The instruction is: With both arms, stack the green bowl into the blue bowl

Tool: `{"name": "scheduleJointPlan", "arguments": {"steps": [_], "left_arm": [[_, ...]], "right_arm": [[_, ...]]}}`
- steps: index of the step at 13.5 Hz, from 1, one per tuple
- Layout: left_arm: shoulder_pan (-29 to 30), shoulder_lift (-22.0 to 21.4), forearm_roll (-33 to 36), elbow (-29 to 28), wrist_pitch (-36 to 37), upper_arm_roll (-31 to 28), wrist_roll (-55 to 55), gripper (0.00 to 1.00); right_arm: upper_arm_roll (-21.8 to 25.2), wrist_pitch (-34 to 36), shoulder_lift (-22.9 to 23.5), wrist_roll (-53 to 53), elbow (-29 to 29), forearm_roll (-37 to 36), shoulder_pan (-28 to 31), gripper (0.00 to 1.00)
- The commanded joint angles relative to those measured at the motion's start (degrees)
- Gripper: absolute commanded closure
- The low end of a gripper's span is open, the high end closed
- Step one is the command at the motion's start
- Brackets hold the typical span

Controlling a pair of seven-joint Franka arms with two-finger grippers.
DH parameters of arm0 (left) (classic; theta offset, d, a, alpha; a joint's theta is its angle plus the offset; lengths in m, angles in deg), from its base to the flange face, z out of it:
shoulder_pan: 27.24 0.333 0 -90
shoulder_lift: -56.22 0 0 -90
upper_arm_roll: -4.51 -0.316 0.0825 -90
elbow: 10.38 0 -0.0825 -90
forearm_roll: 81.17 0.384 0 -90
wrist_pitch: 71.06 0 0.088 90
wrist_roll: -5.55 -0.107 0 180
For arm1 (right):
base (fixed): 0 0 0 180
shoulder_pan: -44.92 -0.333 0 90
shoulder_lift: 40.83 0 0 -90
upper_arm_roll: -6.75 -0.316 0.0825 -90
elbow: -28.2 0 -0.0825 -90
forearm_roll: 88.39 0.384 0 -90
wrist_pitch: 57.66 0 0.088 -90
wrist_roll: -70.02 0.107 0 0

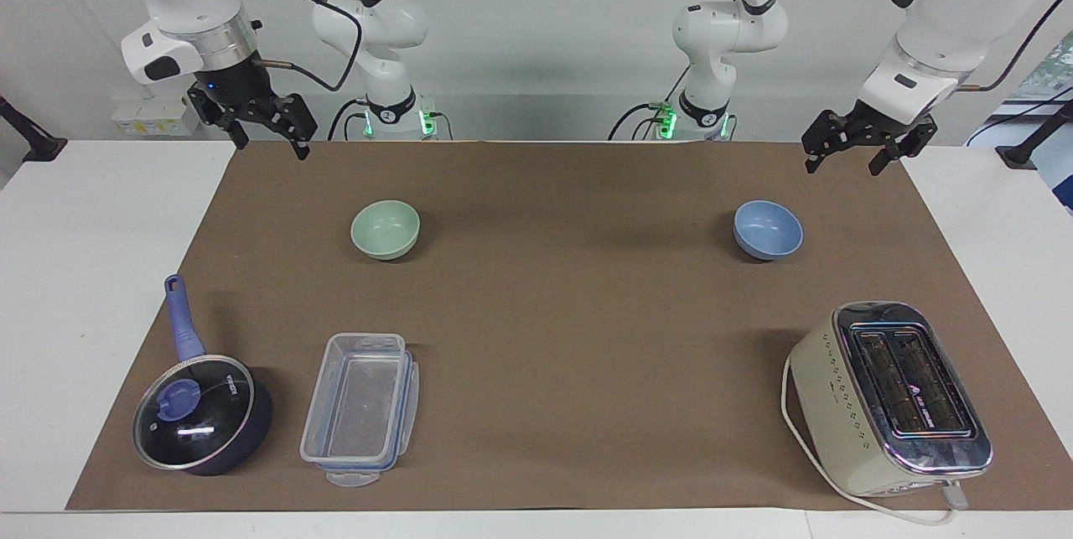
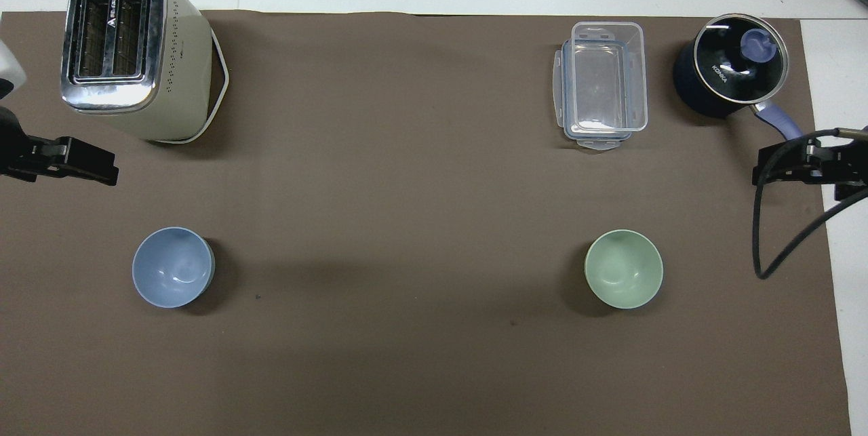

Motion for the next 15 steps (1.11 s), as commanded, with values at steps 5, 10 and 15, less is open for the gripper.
{"name": "scheduleJointPlan", "arguments": {"steps": [5,10,15], "left_arm": [[1.37,-5.21,-1.27,-13.92,-10.11,0.28,-1.12,0.00],[4.00,-5.30,-2.94,-20.42,-16.87,0.10,-6.21,0.00],[6.20,-5.30,-3.91,-27.28,-22.85,0.10,-9.64,0.00]], "right_arm": [[-0.30,0.33,0.25,0.65,0.52,0.46,0.60,0.00],[-0.39,0.33,0.25,0.65,0.52,0.46,0.60,0.00],[-0.30,0.33,0.25,0.65,0.52,0.46,0.60,0.00]]}}
